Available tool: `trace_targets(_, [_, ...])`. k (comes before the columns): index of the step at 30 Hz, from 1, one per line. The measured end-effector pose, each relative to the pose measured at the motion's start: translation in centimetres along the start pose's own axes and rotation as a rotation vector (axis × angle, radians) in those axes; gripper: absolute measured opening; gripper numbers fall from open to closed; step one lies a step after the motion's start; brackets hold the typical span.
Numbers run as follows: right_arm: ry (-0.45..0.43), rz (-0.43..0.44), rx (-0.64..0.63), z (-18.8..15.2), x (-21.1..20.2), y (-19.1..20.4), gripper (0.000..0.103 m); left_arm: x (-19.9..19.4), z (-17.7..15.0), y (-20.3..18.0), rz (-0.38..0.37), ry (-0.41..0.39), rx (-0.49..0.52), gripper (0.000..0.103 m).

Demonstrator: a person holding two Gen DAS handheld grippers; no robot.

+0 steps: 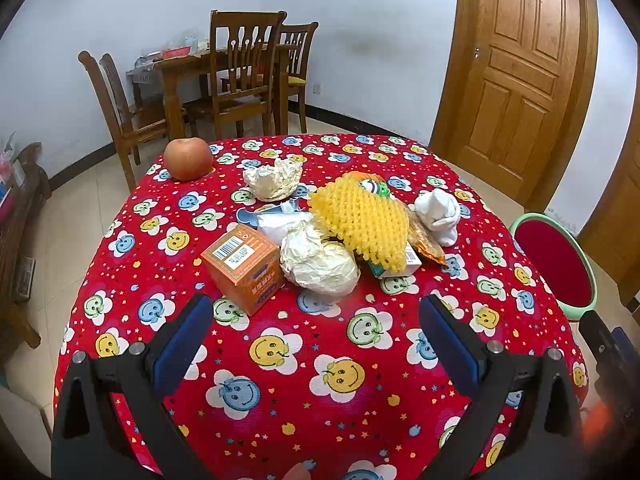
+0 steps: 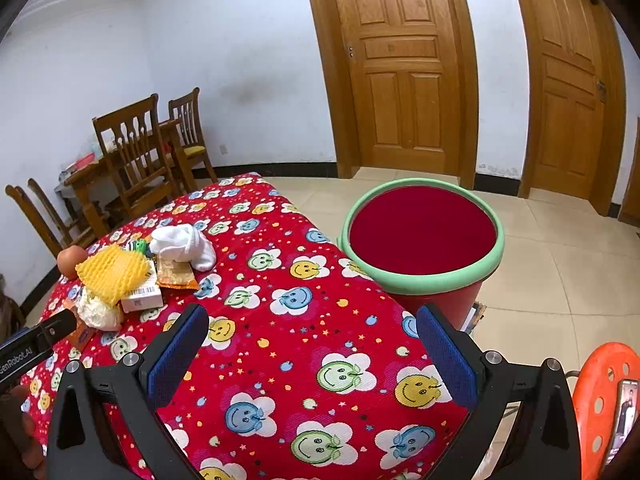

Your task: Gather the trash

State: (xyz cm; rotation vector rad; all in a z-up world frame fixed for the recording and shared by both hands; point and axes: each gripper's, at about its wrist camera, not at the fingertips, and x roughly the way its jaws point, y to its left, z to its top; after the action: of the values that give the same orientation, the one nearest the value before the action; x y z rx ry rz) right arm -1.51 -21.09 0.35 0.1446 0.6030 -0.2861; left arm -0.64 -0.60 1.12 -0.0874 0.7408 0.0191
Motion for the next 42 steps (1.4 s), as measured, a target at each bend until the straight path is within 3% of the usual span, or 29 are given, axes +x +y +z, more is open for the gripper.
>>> trace_targets(42, [0.007,-0.004,-0.001,-0.17,0.11,0.03,0.103,-0.10,0.16,-0.30,0.001,-0.001,0.006,0.101])
